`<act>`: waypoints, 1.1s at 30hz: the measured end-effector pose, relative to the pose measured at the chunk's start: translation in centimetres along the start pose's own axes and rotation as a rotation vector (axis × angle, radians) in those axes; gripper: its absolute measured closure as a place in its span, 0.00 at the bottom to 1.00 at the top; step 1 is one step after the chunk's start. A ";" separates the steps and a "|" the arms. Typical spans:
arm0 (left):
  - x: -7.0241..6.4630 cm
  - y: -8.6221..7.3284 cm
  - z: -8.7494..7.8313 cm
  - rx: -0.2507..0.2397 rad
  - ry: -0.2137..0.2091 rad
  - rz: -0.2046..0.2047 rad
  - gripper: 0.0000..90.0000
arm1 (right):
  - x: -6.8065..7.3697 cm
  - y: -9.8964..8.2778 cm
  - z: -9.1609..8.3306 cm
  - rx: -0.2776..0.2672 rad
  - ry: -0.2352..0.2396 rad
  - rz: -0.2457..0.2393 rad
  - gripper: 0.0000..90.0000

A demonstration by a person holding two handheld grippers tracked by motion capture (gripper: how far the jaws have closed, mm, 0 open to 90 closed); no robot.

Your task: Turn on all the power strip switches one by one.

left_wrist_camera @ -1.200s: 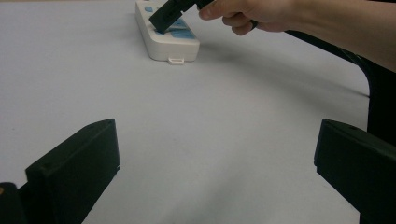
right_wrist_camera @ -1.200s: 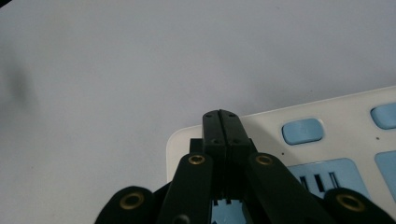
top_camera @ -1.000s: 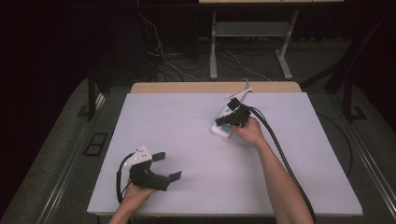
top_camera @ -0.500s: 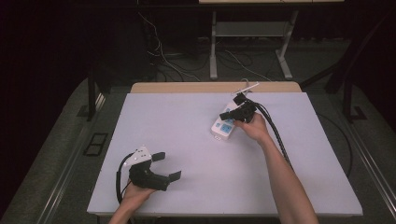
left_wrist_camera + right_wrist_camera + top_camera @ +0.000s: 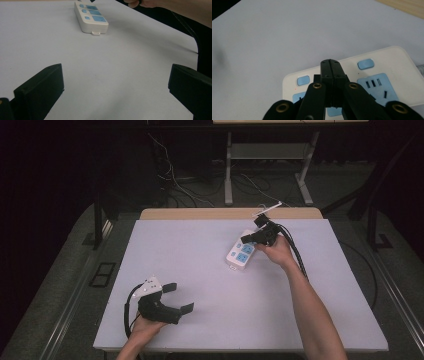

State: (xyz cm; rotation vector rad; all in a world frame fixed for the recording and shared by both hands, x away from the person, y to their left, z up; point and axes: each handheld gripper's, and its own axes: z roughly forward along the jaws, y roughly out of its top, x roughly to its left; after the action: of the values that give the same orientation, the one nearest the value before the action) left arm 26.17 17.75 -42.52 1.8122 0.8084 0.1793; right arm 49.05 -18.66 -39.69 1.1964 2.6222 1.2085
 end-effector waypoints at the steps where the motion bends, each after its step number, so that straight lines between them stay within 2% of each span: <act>1: 0.0 0.0 0.0 0.000 0.000 0.001 0.00 | -0.1 0.1 0.0 -0.003 -0.001 0.000 1.00; 12: 0.0 0.0 0.0 0.001 -0.003 -0.001 0.00 | -0.7 0.8 0.8 0.013 -0.003 0.002 1.00; 33: 0.0 0.0 0.0 -0.003 -0.004 -0.001 0.00 | -1.2 0.2 2.6 0.051 0.006 0.022 1.00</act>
State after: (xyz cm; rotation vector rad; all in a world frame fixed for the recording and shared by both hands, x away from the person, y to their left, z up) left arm 26.19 17.79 -42.51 1.8093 0.8057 0.1762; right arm 50.88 -17.70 -41.70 1.2350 2.6669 1.1572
